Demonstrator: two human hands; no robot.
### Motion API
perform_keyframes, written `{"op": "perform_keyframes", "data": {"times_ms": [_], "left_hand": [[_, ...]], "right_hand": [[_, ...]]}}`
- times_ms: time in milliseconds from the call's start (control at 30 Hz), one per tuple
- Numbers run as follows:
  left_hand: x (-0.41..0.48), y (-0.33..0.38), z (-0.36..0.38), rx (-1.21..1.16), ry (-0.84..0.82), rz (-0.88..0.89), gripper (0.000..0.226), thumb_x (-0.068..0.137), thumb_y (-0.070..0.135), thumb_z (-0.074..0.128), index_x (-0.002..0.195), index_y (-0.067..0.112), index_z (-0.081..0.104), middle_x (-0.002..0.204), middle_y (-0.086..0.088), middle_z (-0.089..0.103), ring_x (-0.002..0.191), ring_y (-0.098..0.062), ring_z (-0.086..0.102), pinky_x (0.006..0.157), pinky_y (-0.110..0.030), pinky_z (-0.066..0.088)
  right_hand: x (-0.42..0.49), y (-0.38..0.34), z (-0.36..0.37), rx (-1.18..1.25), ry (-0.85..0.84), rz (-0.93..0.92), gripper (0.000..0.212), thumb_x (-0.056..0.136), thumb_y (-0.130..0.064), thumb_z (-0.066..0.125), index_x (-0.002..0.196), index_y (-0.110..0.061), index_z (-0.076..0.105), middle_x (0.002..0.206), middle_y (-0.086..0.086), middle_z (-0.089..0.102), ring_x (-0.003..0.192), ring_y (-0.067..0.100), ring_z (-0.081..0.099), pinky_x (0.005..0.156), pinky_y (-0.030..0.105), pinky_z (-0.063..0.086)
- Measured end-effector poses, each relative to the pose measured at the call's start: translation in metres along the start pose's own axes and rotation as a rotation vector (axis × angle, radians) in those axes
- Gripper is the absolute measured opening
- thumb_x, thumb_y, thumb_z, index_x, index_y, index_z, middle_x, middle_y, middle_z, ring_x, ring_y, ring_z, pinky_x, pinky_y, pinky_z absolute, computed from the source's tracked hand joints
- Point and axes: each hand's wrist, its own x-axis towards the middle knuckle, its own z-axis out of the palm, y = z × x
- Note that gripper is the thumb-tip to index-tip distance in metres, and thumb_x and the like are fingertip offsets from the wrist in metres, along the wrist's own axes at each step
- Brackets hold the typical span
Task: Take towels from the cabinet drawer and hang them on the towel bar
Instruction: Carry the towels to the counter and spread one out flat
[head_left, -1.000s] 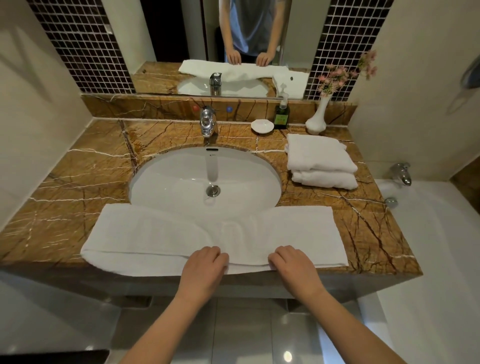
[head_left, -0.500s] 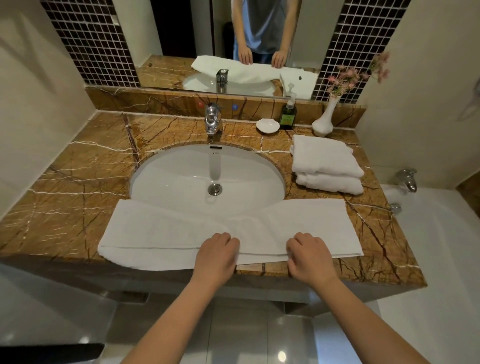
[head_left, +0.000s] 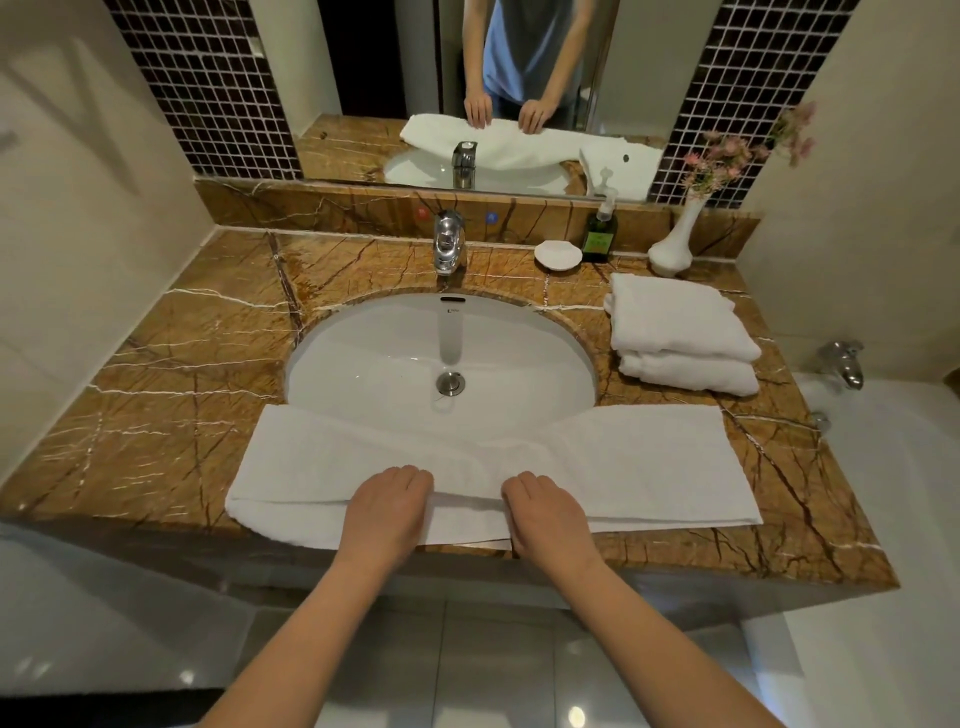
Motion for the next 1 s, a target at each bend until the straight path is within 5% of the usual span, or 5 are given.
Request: {"op": "perform_keyframes", "data": {"times_ms": [133, 367, 633, 800, 1000], "left_hand": [[-0.006, 0.0, 0.001, -0.022, 0.135, 0.089, 0.025, 0.053, -0.003, 0.072, 0.072, 0.011, 0.062, 0.065, -0.003, 0.059, 0.055, -0.023, 0.054, 0.05, -0.028, 0.045], [-0.033, -0.004, 0.01, 0.127, 0.005, 0.267, 0.035, 0.037, 0.001, 0.078, 0.066, 0.014, 0.063, 0.061, -0.001, 0.054, 0.052, -0.02, 0.052, 0.047, -0.026, 0.037], [-0.033, 0.0, 0.004, 0.096, -0.023, 0.188, 0.037, 0.038, 0.002, 0.08, 0.064, 0.015, 0.058, 0.058, 0.0, 0.05, 0.049, -0.02, 0.047, 0.048, -0.025, 0.024], [-0.032, -0.001, 0.011, 0.096, -0.01, 0.198, 0.036, 0.037, 0.001, 0.079, 0.062, 0.014, 0.056, 0.056, 0.0, 0.048, 0.048, -0.021, 0.045, 0.05, -0.025, 0.021], [-0.041, -0.021, 0.012, 0.018, 0.049, 0.18, 0.038, 0.046, 0.012, 0.078, 0.082, 0.014, 0.065, 0.077, -0.002, 0.061, 0.066, -0.023, 0.058, 0.055, -0.027, 0.044]], "right_hand": [[-0.006, -0.002, 0.006, 0.076, -0.011, 0.044, 0.015, 0.082, -0.007, 0.057, 0.097, -0.008, 0.056, 0.092, 0.009, 0.055, 0.079, 0.027, 0.054, 0.054, 0.031, 0.033], [-0.025, -0.008, 0.009, -0.033, 0.076, -0.056, 0.03, 0.047, 0.0, 0.079, 0.067, -0.01, 0.059, 0.069, 0.005, 0.055, 0.058, 0.021, 0.052, 0.049, 0.028, 0.036], [-0.028, -0.011, -0.005, -0.018, 0.157, -0.034, 0.038, 0.041, 0.006, 0.074, 0.072, -0.009, 0.06, 0.071, 0.005, 0.055, 0.057, 0.022, 0.051, 0.049, 0.03, 0.04], [-0.051, -0.007, 0.011, -0.092, 0.042, -0.016, 0.044, 0.034, 0.002, 0.078, 0.073, -0.014, 0.063, 0.071, 0.002, 0.056, 0.06, 0.021, 0.054, 0.052, 0.027, 0.042], [-0.05, -0.013, 0.01, -0.056, 0.042, 0.037, 0.013, 0.073, -0.022, 0.066, 0.081, -0.016, 0.058, 0.079, 0.002, 0.054, 0.07, 0.023, 0.052, 0.061, 0.033, 0.043]]}}
